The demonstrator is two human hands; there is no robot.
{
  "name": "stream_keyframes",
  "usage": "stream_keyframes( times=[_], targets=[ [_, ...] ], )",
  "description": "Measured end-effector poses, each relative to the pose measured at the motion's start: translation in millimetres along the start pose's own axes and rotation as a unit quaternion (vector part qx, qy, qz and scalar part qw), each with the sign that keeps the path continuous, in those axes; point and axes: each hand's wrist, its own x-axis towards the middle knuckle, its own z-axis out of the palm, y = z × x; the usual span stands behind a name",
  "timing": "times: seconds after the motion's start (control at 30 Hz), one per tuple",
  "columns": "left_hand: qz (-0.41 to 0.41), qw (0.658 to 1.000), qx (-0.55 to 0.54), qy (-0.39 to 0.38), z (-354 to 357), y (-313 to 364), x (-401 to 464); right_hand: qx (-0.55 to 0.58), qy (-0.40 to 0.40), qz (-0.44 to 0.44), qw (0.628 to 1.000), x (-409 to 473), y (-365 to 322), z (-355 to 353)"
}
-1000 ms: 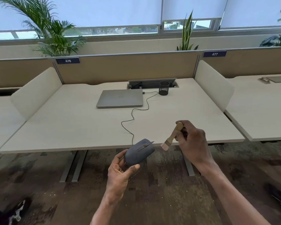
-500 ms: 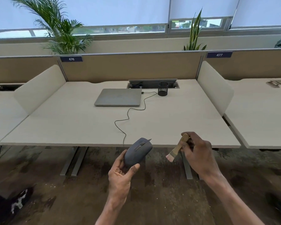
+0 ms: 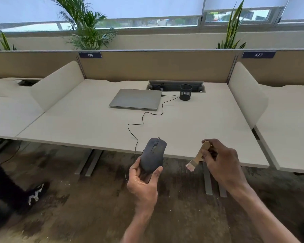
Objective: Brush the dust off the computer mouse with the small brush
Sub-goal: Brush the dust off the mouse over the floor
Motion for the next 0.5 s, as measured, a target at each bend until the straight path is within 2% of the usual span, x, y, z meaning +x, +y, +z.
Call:
stream_keyframes(
  times=[0.3, 0.5],
  targets=[
    [0.016, 0.999, 0.048, 0.001, 26, 0, 58, 0.024, 0.013, -0.030, 0.999, 67, -9, 25],
    [0.011, 0.999, 0.033, -0.002, 51, -8, 110, 0.013, 0.038, -0.045, 0.998, 125, -11, 49]
  ],
)
